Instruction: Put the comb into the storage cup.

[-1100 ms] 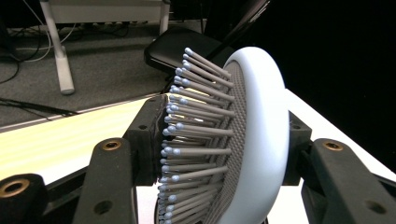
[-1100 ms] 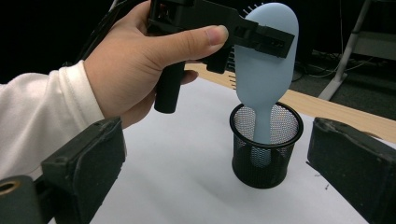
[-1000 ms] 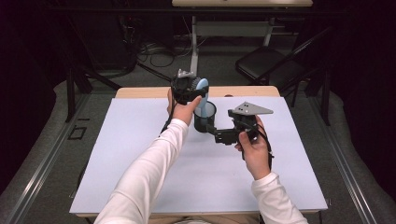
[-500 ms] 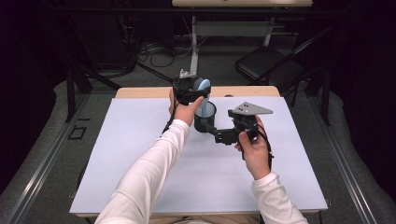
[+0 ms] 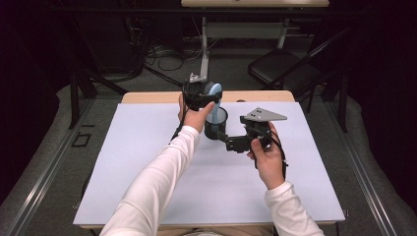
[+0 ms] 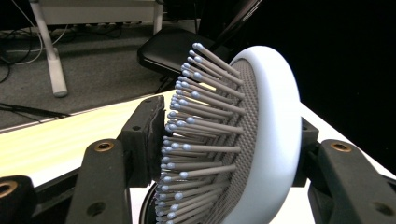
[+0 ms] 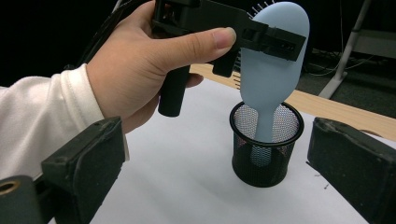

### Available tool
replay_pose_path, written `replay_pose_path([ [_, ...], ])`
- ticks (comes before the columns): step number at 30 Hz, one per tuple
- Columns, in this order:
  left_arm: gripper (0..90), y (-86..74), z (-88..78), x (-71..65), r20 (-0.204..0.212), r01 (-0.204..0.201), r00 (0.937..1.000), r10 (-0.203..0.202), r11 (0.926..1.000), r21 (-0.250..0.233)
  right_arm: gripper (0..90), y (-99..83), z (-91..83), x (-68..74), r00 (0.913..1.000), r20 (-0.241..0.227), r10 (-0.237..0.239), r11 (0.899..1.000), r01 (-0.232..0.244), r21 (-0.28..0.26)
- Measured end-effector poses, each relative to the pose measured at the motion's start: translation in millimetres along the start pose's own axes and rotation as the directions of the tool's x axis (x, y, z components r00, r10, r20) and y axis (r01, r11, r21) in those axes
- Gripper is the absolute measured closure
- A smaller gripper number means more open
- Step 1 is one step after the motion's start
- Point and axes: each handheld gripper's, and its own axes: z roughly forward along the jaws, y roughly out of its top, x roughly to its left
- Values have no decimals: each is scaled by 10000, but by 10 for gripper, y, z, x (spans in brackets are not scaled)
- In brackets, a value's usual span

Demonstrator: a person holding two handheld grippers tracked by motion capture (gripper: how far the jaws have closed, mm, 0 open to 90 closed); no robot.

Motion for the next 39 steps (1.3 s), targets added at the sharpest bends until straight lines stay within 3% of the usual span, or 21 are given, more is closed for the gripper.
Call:
replay_pose_path([
  [12, 390, 1, -1, 0, -88, 11, 10000, -11, 10000, 7, 36, -1, 2, 3, 10000, -7, -23, 10000, 23, 3],
  [30, 187, -8, 7, 19, -208, 255, 9994, -258, 9995, -187, 36, -3, 8, 13, 10000, -13, -30, 10000, 30, 66],
  [39, 87, -14, 19, 16, -276, 377, 9989, -379, 9993, -53, 36, -2, 4, 12, 10000, -5, -8, 10000, 8, 26],
])
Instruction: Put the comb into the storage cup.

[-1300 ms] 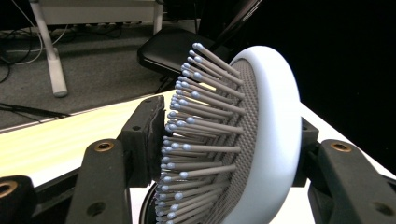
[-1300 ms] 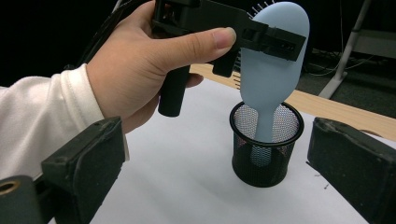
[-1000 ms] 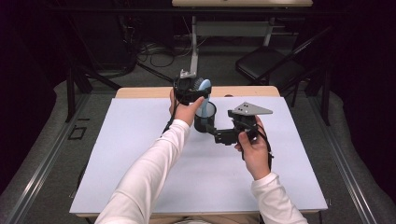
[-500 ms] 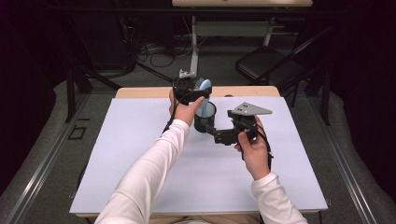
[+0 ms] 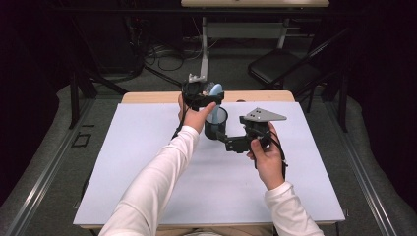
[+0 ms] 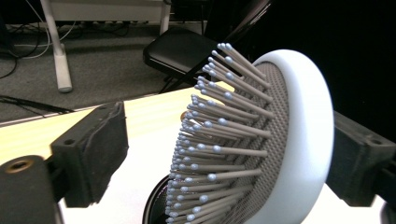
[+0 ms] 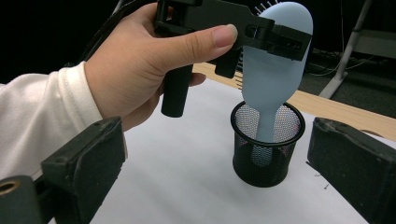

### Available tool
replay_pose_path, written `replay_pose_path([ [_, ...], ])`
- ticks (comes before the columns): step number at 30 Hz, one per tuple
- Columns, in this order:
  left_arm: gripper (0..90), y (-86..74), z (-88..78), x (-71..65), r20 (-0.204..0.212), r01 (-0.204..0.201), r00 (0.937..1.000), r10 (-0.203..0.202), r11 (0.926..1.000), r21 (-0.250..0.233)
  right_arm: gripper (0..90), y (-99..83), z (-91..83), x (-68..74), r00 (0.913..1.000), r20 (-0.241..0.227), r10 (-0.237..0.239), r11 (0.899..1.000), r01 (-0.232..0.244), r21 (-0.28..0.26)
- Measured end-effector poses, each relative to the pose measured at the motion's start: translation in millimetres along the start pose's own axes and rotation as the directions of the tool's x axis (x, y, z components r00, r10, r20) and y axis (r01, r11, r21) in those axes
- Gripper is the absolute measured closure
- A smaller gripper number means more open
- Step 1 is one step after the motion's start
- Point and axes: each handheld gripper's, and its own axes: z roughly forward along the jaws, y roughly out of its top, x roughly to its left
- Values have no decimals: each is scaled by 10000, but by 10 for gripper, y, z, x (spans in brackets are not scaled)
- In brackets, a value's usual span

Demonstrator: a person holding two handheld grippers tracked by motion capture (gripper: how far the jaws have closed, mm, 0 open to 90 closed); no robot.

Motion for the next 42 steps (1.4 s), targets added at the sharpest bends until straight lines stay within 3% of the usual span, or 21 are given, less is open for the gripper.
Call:
replay_pose_path([
  [6, 6, -15, 23, 1, -49, 85, 10000, -84, 9996, 260, 36, 0, 2, 2, 10000, -10, -24, 10000, 24, 25],
  [24, 6, 9, -22, -20, 64, -40, 10000, 39, 9999, 149, 36, 1, -1, 0, 10000, -1, -29, 10000, 29, 0],
  [34, 6, 5, -42, -30, 72, -150, 9999, 148, 9992, 357, 36, 0, 9, 2, 10000, -10, -50, 10000, 50, 6],
  [42, 6, 52, -166, -57, 331, -610, 9977, 597, 9974, 396, 36, -4, 24, 11, 9999, -68, -99, 9999, 100, 77],
])
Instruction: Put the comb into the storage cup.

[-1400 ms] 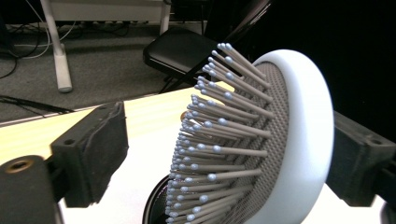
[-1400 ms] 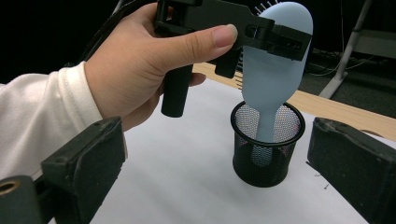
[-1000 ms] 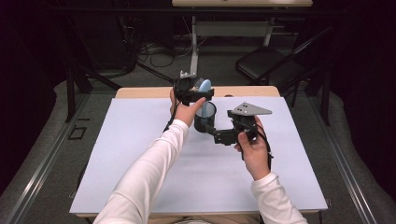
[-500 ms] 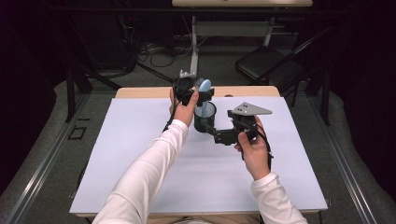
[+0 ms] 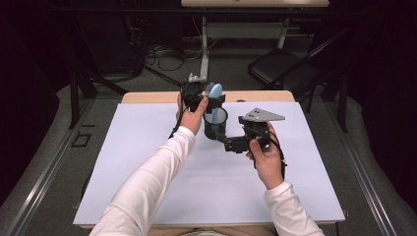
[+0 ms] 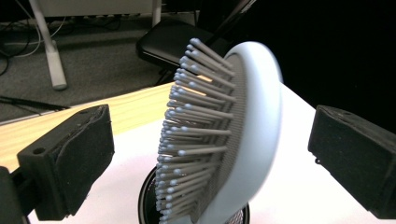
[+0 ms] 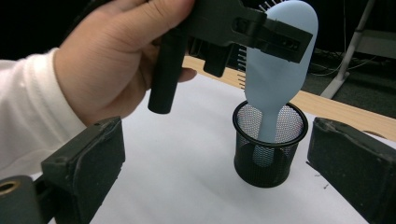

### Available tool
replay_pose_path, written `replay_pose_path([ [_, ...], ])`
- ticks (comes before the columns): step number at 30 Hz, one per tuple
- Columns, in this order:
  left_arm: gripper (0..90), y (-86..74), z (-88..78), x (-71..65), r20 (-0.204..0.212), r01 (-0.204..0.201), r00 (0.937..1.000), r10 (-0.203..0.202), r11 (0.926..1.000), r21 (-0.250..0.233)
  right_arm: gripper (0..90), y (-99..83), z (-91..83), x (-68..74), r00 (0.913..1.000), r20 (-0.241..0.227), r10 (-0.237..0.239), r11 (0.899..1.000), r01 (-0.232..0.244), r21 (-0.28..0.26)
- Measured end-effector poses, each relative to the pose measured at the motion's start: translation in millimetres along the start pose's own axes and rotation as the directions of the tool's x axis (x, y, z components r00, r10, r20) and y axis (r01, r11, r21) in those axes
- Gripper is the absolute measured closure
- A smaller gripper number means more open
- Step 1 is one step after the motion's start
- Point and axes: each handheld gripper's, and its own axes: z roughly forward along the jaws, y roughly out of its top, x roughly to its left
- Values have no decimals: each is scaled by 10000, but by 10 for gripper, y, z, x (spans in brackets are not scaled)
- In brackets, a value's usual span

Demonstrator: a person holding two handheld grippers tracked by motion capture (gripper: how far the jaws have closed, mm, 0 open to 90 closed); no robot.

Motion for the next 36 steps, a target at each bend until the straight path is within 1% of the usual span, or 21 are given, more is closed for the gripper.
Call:
replay_pose_path([
  [4, 6, 25, -93, -7, 20, -189, 9998, 189, 9998, 10, 36, -7, -1, 3, 10000, 55, -28, 10000, 28, 22],
  [7, 6, 37, -166, -11, 127, -160, 9998, 160, 9999, -27, 36, -5, -18, 1, 10000, 69, 17, 10000, -17, -11],
  [10, 6, 52, -251, -5, 223, -364, 9991, 364, 9993, 5, 36, -8, -28, -7, 10000, 97, 22, 10000, -21, -4],
  [12, 6, 55, -314, 6, 282, -366, 9989, 368, 9993, -73, 36, -9, -28, -7, 9999, 102, 19, 10000, -19, -9],
  [14, 6, 56, -375, 28, 336, -429, 9985, 432, 9990, -92, 36, -12, -22, -6, 9999, 100, 30, 10000, -30, 6],
  [15, 6, 58, -408, 43, 299, -445, 9986, 447, 9990, -95, 36, -12, -20, -5, 9999, 106, 43, 10000, -44, 29],
  [18, 6, 60, -508, 105, 351, -196, 9992, 197, 9998, -51, 36, -11, -18, -9, 9999, 113, 61, 10000, -61, -1],
  [21, 6, 58, -632, 153, 323, -292, 9990, 296, 9995, -137, 36, -7, -24, -12, 9999, 135, 34, 10000, -34, 26],
  [23, 6, 46, -710, 183, 299, -372, 9988, 376, 9992, -115, 36, -3, -27, -11, 9999, 148, 35, 10000, -36, 36],
  [26, 6, 14, -820, 226, 335, -379, 9987, 384, 9992, -154, 36, -5, -26, 5, 9999, 159, 9, 9999, -11, 150],
  [29, 6, -31, -925, 258, 326, -472, 9983, 477, 9987, -173, 33, -25, -31, 13, 9994, 308, -150, 9996, 142, 261],
  [32, 6, -88, -1027, 284, 480, -483, 9976, 495, 9985, -258, 31, -61, -41, -9, 9987, 484, -182, 9988, 160, 457],
  [33, 6, -111, -1063, 289, 479, -563, 9972, 575, 9981, -262, 30, -72, -47, -20, 9983, 526, -235, 9986, 209, 491],
  [36, 6, -189, -1151, 299, 473, -749, 9960, 763, 9967, -301, 30, -93, -92, -42, 9977, 652, -187, 9984, 152, 538],
])
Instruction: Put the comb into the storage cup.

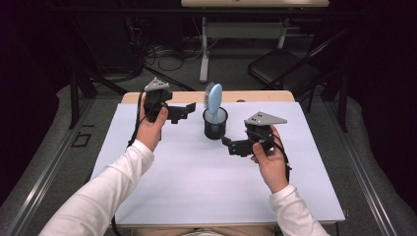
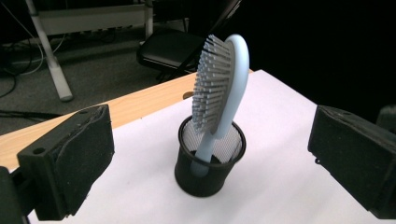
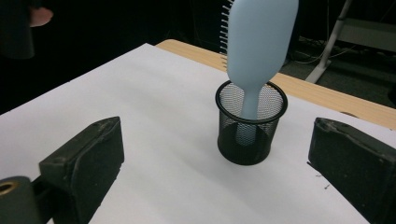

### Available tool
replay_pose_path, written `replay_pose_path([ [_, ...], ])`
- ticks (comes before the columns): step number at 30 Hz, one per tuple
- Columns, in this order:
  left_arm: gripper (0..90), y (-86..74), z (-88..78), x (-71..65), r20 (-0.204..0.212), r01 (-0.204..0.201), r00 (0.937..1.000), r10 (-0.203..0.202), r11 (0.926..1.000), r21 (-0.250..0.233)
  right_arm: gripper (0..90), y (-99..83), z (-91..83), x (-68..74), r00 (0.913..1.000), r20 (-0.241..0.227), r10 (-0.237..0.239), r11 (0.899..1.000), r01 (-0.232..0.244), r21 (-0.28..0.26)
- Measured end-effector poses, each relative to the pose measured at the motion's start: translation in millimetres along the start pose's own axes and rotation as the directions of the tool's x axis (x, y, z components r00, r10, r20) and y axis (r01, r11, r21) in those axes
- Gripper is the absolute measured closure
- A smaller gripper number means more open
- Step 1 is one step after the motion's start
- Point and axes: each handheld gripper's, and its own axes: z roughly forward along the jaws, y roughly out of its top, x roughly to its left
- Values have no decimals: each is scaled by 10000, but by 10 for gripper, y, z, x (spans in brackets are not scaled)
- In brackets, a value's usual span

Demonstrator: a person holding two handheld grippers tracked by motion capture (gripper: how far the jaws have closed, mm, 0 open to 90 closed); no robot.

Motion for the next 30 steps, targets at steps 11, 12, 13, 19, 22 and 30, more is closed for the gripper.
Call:
replay_pose_path([
  [11, 6, -395, -280, 41, 291, -46, 9996, 53, 9998, -215, 21, -186, -115, -99, 9976, 694, -25, 9997, 8, 241],
  [12, 6, -436, -291, 38, 285, -96, 9995, 100, 9998, -173, 21, -205, -122, -105, 9976, 697, -1, 9996, -19, 292],
  [13, 6, -479, -302, 34, 305, -174, 9994, 176, 9998, -84, 21, -224, -131, -110, 9977, 678, 52, 9994, -75, 336],
  [19, 6, -726, -382, 40, 414, -224, 9989, 220, 9997, 113, 20, -342, -161, -123, 9972, 739, 98, 9988, -134, 478],
  [22, 6, -856, -418, 69, 426, -148, 9990, 147, 9999, 31, 20, -415, -181, -142, 9968, 786, 166, 9985, -206, 503],
  [30, 6, -1141, -470, 113, 435, 128, 9990, -127, 9999, -22, 17, -635, -239, -220, 9937, 1061, 371, 9982, -419, 437],
])
